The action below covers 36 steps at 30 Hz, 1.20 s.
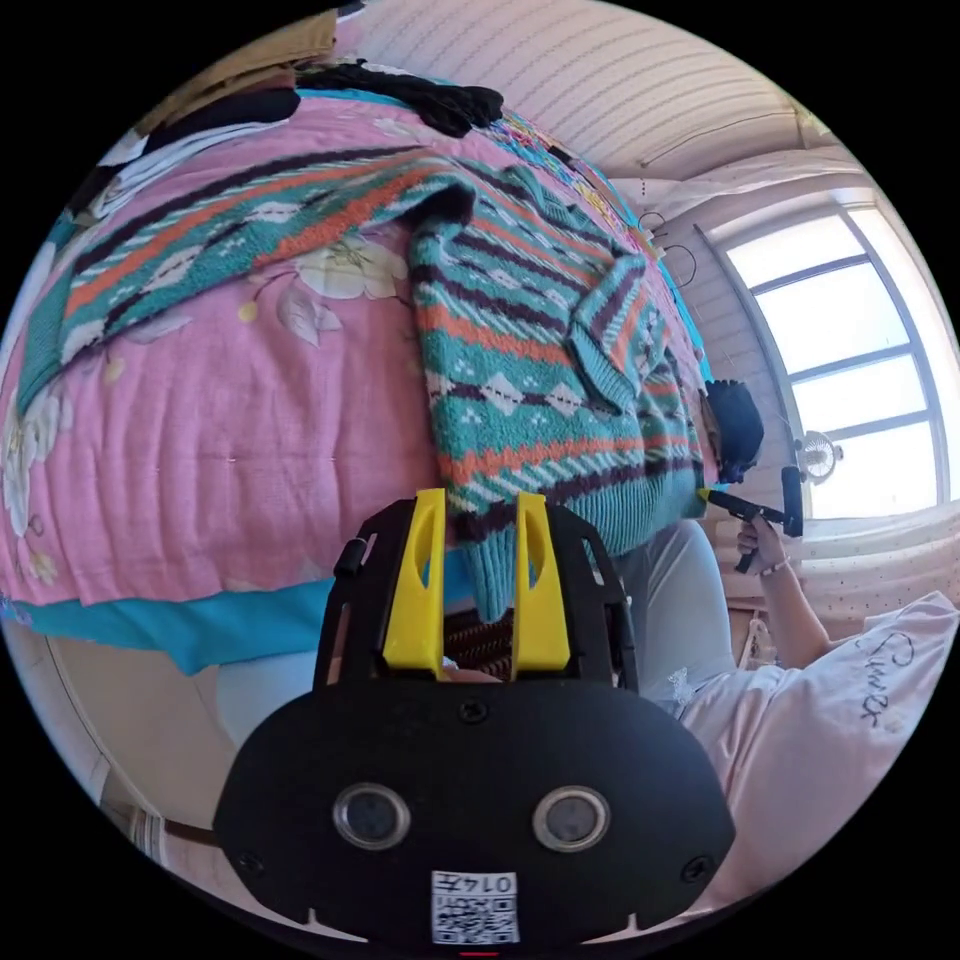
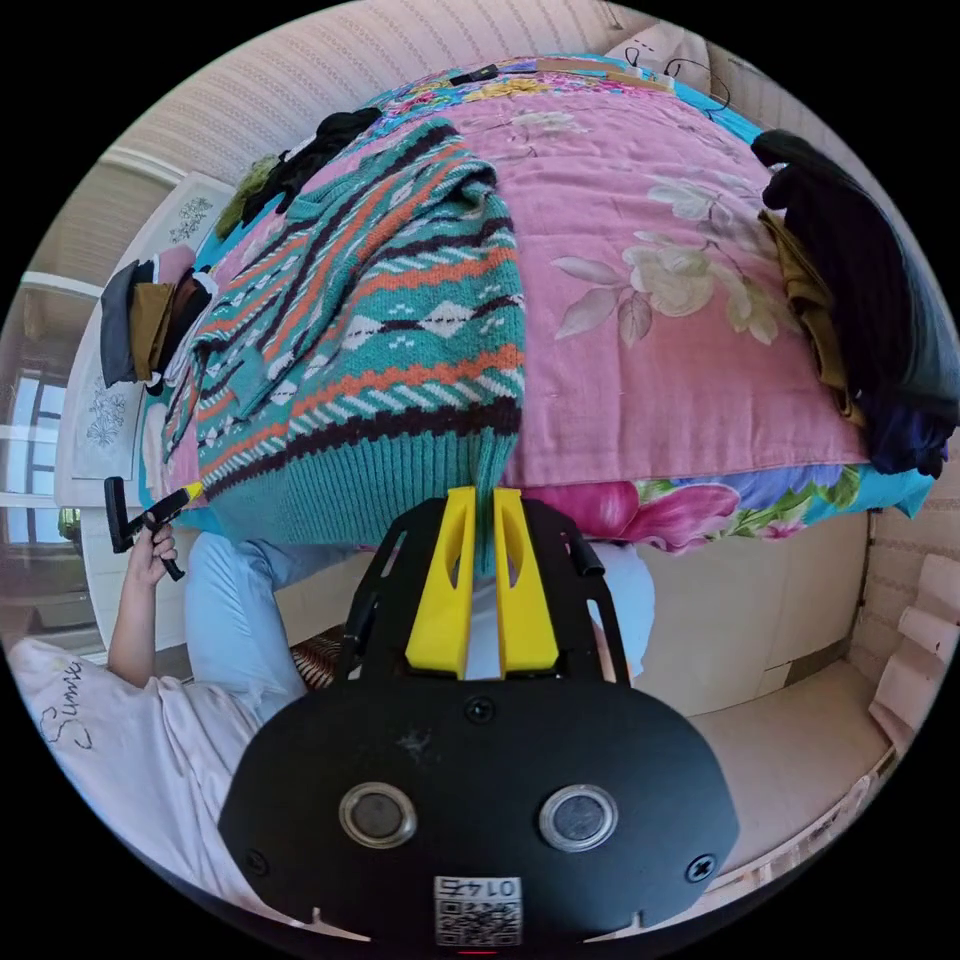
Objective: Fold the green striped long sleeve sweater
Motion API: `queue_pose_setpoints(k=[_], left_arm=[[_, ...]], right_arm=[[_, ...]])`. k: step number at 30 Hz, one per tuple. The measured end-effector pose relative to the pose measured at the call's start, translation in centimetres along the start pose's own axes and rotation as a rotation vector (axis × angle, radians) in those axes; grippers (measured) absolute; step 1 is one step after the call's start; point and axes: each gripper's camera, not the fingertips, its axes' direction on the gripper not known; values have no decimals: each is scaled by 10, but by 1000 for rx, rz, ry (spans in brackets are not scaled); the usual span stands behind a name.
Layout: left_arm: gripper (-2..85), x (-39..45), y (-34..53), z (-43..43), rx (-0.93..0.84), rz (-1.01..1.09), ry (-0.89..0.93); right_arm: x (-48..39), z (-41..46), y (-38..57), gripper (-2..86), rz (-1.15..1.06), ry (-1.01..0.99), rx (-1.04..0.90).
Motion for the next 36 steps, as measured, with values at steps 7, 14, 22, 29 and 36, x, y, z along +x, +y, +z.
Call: queue_pose_setpoints(k=[7, 14, 22, 29, 36], left_arm=[[47, 6, 9, 5, -37, 54, -51], [42, -3, 27, 11, -73, 47, -103], [52, -36, 57, -70, 163, -94, -171], [97, -121, 55, -139, 445, -440, -443], [105, -145, 46, -126, 462, -559, -425]], right_arm=[[7, 9, -4, 19, 38, -83, -48], [-21, 37, -6, 32, 35, 21, -64], [-46, -1, 6, 60, -16, 150, 7], [-203, 0, -28, 71, -441, 104, 252], [-321, 76, -45, 96, -702, 183, 228]])
